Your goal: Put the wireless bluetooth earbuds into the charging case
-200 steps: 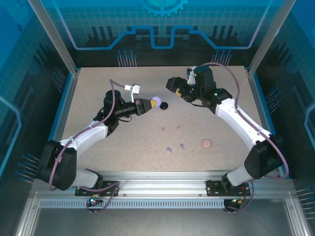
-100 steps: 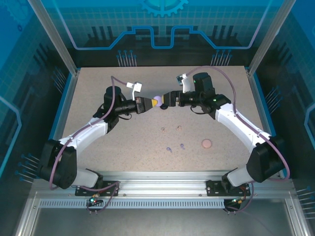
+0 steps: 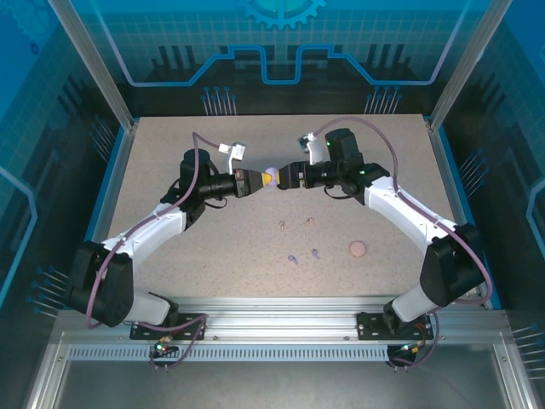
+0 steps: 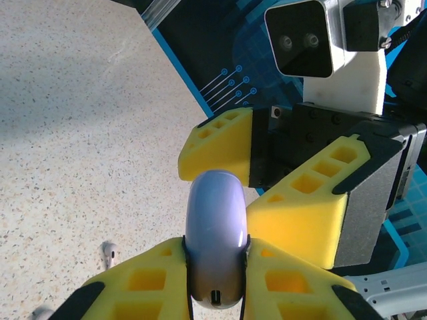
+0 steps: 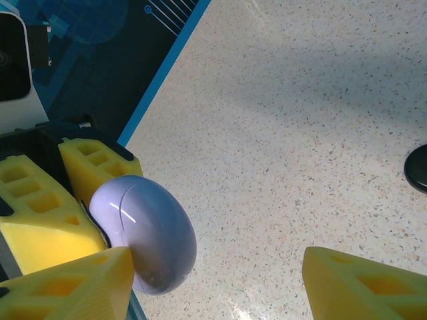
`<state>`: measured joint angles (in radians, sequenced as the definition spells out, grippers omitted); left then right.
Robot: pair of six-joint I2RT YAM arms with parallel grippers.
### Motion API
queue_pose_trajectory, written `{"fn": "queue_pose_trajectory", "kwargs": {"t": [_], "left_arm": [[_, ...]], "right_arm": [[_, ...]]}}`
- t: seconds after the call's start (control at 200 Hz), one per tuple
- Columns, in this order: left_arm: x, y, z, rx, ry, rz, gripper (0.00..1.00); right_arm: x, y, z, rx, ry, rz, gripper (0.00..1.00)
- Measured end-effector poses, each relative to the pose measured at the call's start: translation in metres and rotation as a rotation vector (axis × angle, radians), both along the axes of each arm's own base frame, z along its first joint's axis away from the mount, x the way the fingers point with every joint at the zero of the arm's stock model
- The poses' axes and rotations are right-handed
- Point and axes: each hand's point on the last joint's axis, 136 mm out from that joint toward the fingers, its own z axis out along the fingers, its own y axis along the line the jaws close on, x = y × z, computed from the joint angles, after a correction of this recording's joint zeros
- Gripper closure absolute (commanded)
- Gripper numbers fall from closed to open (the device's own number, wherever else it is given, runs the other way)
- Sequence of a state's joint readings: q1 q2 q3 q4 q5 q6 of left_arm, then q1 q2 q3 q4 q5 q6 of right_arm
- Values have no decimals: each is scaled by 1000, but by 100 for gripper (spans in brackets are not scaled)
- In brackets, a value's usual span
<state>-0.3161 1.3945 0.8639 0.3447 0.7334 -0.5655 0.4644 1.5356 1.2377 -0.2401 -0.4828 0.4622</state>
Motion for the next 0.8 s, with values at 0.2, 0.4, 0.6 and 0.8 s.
{"fn": "queue_pose_trajectory", "kwargs": {"t": [0.2,0.4,0.6,0.8], "left_arm": [[0,1,0,0,0,2,100],[-2,0,3,-4,-8,-5,100],[-2,1,6,-7,-15,-6,100],[-2,1,6,-8,-15,-6,100]], "right_arm": [[7,-6,-3,-3,6,-27,36],[14,-13,-19,-19,39,-61,37],[13,-15,-24,-23,55,-69,38],[1,-27,-22,-8,64,-69,41]]}}
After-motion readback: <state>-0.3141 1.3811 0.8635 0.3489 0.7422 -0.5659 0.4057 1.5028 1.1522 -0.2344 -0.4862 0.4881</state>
